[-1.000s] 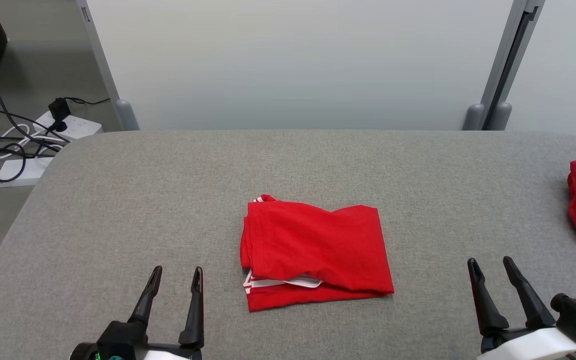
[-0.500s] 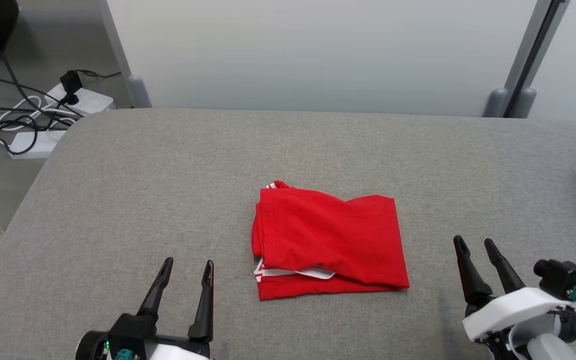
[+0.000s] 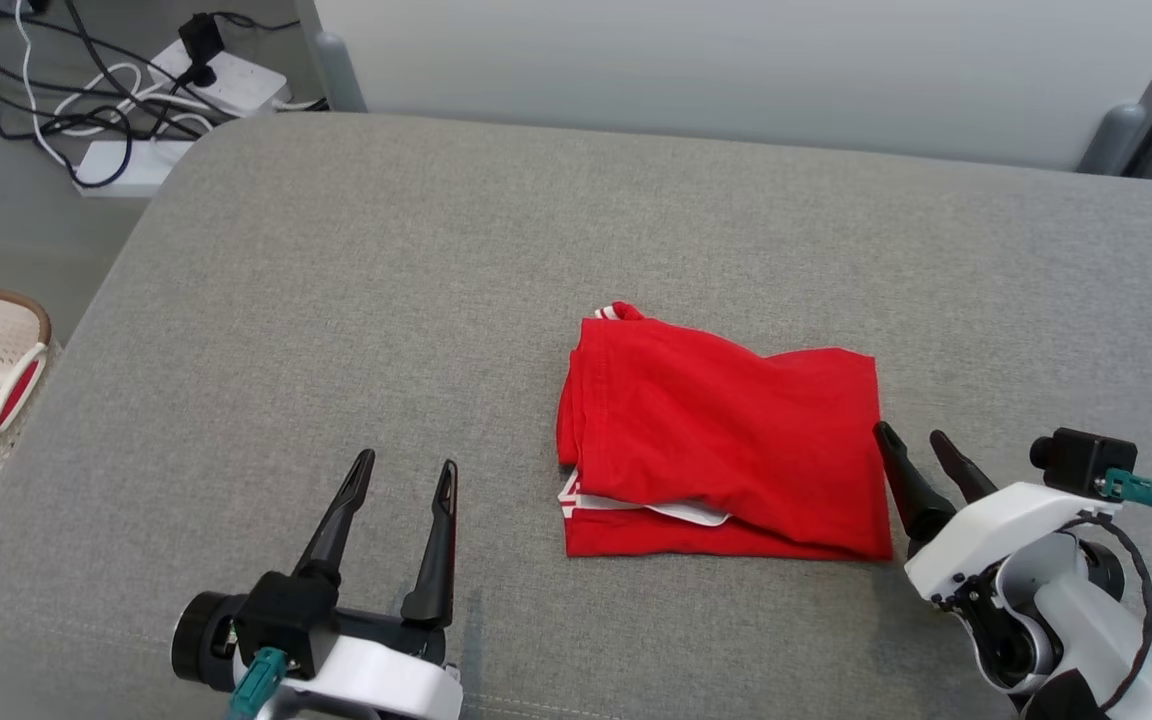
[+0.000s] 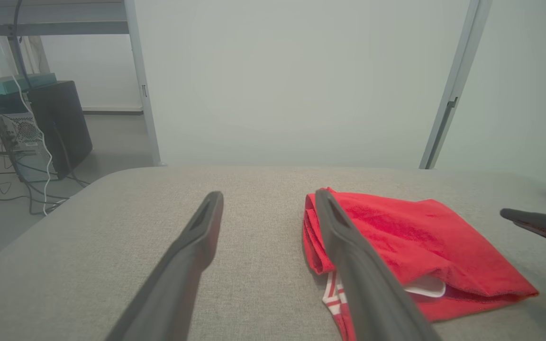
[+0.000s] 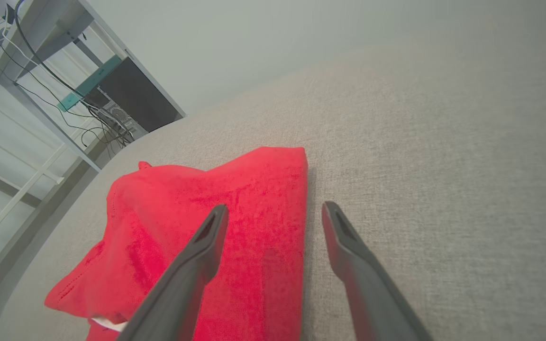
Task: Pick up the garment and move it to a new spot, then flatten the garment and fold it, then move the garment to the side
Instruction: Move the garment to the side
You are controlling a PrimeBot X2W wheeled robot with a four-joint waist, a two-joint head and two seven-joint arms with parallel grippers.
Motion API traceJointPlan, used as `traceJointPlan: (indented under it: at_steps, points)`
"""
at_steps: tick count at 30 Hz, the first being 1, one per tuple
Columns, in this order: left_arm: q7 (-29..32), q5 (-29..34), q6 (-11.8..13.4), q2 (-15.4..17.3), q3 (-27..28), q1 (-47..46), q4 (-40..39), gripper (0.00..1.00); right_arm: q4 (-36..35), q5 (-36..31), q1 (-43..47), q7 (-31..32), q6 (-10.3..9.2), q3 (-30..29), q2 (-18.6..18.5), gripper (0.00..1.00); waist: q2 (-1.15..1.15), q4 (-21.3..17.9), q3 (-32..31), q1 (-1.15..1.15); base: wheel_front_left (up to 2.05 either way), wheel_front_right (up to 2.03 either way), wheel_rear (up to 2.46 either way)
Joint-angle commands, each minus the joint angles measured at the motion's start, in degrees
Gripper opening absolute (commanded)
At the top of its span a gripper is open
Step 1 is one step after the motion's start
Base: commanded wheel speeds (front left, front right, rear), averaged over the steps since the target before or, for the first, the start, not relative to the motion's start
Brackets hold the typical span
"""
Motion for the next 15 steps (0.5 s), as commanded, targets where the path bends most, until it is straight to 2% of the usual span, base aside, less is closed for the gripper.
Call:
traceJointPlan:
  at_steps: [1,10,15]
  points:
    - [-0.59,-0.59,0.33,0.09,1.21,-3.55,-1.45,1.00,0.37,1.88,-2.58,0.86,0.25,2.39,-0.88,1.00,0.00,1.42,1.95,0.00,0.00,0.00,0.00]
    - [-0.59,-1.56,1.08,0.09,-0.26,-5.62,-1.42,1.00,8.70,7.19,-7.03,3.56,0.25,8.27,-1.08,1.00,0.00,3.52,4.10,0.00,0.00,0.00,0.00]
    - [-0.59,-1.81,1.24,0.09,-0.41,-5.90,-1.38,1.00,10.05,9.11,-7.72,4.51,0.25,10.11,-0.50,1.00,0.00,3.91,4.17,0.00,0.00,0.00,0.00]
